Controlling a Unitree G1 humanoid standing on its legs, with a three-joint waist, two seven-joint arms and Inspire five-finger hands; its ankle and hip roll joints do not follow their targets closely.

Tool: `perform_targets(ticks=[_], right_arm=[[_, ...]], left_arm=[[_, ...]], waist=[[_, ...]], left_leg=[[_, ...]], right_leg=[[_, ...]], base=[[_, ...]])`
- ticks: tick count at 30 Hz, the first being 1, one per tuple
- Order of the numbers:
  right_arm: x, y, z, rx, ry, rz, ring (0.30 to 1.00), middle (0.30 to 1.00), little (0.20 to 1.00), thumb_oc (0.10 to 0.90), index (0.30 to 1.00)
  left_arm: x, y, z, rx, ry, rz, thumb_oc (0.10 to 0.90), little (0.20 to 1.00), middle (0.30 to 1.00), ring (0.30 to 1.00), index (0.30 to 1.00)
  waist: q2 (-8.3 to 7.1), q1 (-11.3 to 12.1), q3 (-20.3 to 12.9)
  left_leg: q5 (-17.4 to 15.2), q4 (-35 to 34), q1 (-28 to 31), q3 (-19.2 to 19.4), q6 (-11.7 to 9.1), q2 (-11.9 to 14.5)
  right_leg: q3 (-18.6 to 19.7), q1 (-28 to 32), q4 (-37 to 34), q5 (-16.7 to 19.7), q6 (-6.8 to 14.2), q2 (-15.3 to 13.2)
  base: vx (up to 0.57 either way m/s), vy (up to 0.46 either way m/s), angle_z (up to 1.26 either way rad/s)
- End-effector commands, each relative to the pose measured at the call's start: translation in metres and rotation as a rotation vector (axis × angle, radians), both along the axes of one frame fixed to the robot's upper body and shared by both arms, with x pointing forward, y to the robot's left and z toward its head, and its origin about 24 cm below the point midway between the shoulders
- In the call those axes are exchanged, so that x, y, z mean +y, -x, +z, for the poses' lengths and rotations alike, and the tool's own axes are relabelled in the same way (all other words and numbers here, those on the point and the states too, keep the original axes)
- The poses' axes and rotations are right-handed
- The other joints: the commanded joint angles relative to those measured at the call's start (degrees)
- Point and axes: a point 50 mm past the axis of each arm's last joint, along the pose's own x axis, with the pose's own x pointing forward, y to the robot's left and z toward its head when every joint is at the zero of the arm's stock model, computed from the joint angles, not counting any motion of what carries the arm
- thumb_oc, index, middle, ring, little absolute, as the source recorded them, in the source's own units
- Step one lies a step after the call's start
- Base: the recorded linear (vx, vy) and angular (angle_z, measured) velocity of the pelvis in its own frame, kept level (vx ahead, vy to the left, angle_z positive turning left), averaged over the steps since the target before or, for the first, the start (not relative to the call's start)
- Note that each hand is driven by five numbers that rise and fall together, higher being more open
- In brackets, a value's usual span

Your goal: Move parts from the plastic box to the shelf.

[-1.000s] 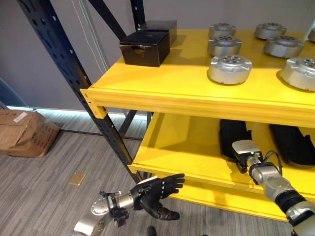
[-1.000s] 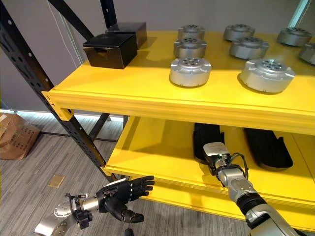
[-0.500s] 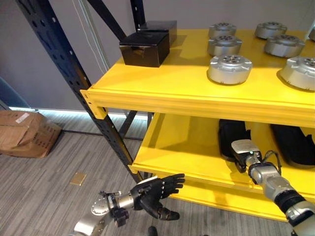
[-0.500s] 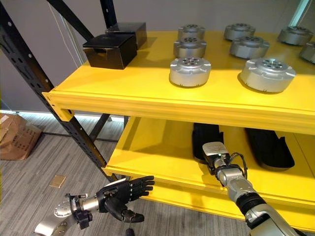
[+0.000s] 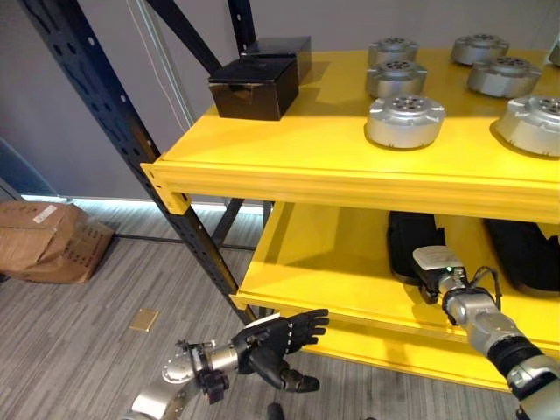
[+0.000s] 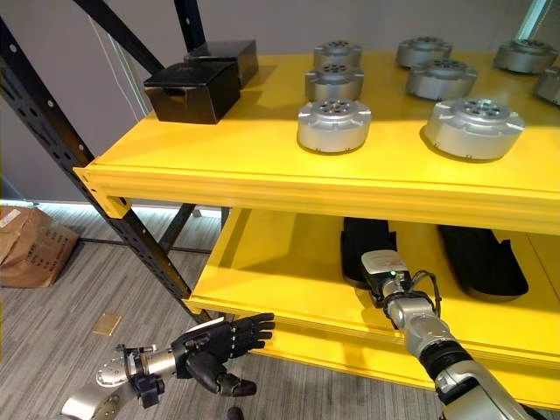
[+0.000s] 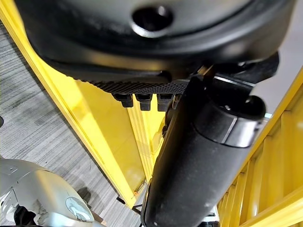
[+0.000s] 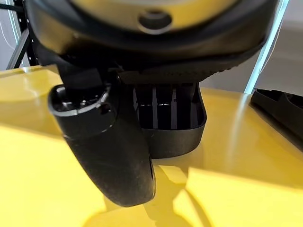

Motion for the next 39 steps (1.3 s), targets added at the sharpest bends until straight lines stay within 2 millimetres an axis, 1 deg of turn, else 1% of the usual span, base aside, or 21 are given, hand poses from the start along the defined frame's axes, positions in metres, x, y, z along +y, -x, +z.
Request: perform_targets(ticks=[1, 8, 14, 19, 21, 23, 26, 36, 39], right_arm=[[0.008, -0.022, 0.025, -0.114, 0.012, 0.043, 1.0, 1.0, 1.0, 0.9, 1.0], [0.011, -0.023, 0.03, -0.155, 0.001, 0.063, 1.0, 1.0, 1.0, 0.9, 1.0], [0.012, -0.022, 0.031, -0.191, 0.015, 0.079, 1.0, 1.0, 1.0, 0.9, 1.0], [0.013, -0.02, 0.036, -0.297, 0.072, 0.116, 1.0, 1.0, 1.0, 0.9, 1.0], [0.015, -0.02, 0.038, -0.319, 0.068, 0.135, 1.0, 1.0, 1.0, 0.9, 1.0], [0.017, -0.019, 0.037, -0.311, 0.062, 0.149, 1.0, 1.0, 1.0, 0.9, 1.0], [0.02, -0.01, 0.033, -0.309, 0.05, 0.187, 1.0, 1.0, 1.0, 0.9, 1.0], [0.018, -0.004, 0.027, -0.302, 0.041, 0.164, 1.0, 1.0, 1.0, 0.9, 1.0], [0.019, -0.001, 0.025, -0.286, 0.035, 0.173, 1.0, 1.0, 1.0, 0.9, 1.0]], left_arm=[[-0.024, -0.031, 0.046, -0.241, 0.127, -0.087, 0.9, 1.0, 1.0, 1.0, 1.0], [-0.026, -0.029, 0.045, -0.24, 0.106, -0.101, 0.9, 1.0, 1.0, 1.0, 1.0], [-0.027, -0.03, 0.047, -0.248, 0.142, -0.083, 0.9, 1.0, 1.0, 1.0, 1.0], [-0.025, -0.029, 0.047, -0.255, 0.138, -0.074, 0.9, 1.0, 1.0, 1.0, 1.0], [-0.026, -0.03, 0.046, -0.255, 0.139, -0.059, 0.9, 1.0, 1.0, 1.0, 1.0], [-0.026, -0.03, 0.046, -0.258, 0.138, -0.058, 0.9, 1.0, 1.0, 1.0, 1.0], [-0.022, -0.028, 0.046, -0.26, 0.134, -0.048, 0.9, 1.0, 1.0, 1.0, 1.0], [-0.023, -0.029, 0.047, -0.262, 0.138, -0.049, 0.9, 1.0, 1.0, 1.0, 1.0], [-0.024, -0.027, 0.048, -0.253, 0.158, -0.08, 0.9, 1.0, 1.0, 1.0, 1.0]], waist=[[-2.09, 2.19, 2.78], [-2.06, 1.99, 2.68], [-1.83, 1.58, 2.57], [-1.84, 1.37, 2.48], [-1.8, 1.25, 2.46], [-1.79, 1.18, 2.43], [-2.03, 0.79, 2.51], [-2.31, 0.17, 2.65], [-2.34, -0.07, 2.7]], left_leg=[[-7.87, 0.63, 5.24, 4.36, -1.83, 1.43], [-8.11, 0.86, 5.2, 4.34, -1.68, 1.18], [-8.18, 0.77, 5.45, 4.7, -1.64, 1.04], [-8.27, 0.65, 5.67, 4.88, -1.53, 0.95], [-8.38, 0.69, 5.61, 4.86, -1.49, 0.9], [-8.43, 0.68, 5.58, 4.89, -1.46, 0.89], [-8.43, 0.7, 5.57, 5.1, -1.37, 1.03], [-8.54, 0.7, 5.6, 5.25, -1.29, 1.15], [-8.52, 0.68, 5.6, 5.48, -1.29, 1.21]], right_leg=[[0.68, -3.88, 4.78, -6.14, -0.53, -0.39], [0.98, -3.96, 4.95, -6.24, -0.49, -0.4], [1.28, -3.86, 4.78, -6.15, -0.38, -0.48], [1.53, -3.78, 4.6, -6.0, -0.24, -0.49], [1.64, -3.85, 4.63, -6.09, -0.19, -0.47], [1.7, -3.91, 4.67, -6.14, -0.18, -0.47], [1.97, -4.08, 4.8, -6.13, -0.08, -0.5], [2.45, -4.25, 4.84, -6.15, -0.06, -0.39], [2.62, -4.36, 4.86, -6.11, -0.07, -0.35]], base=[[0.0, 0.0, 0.0], [0.0, 0.0, 0.0], [0.0, 0.004, -0.01], [0.0, 0.006, -0.02], [0.0, 0.0, 0.0], [0.0, 0.0, 0.0], [0.0, 0.0, 0.0], [0.0, 0.0, 0.0], [0.0, 0.0, 0.0]])
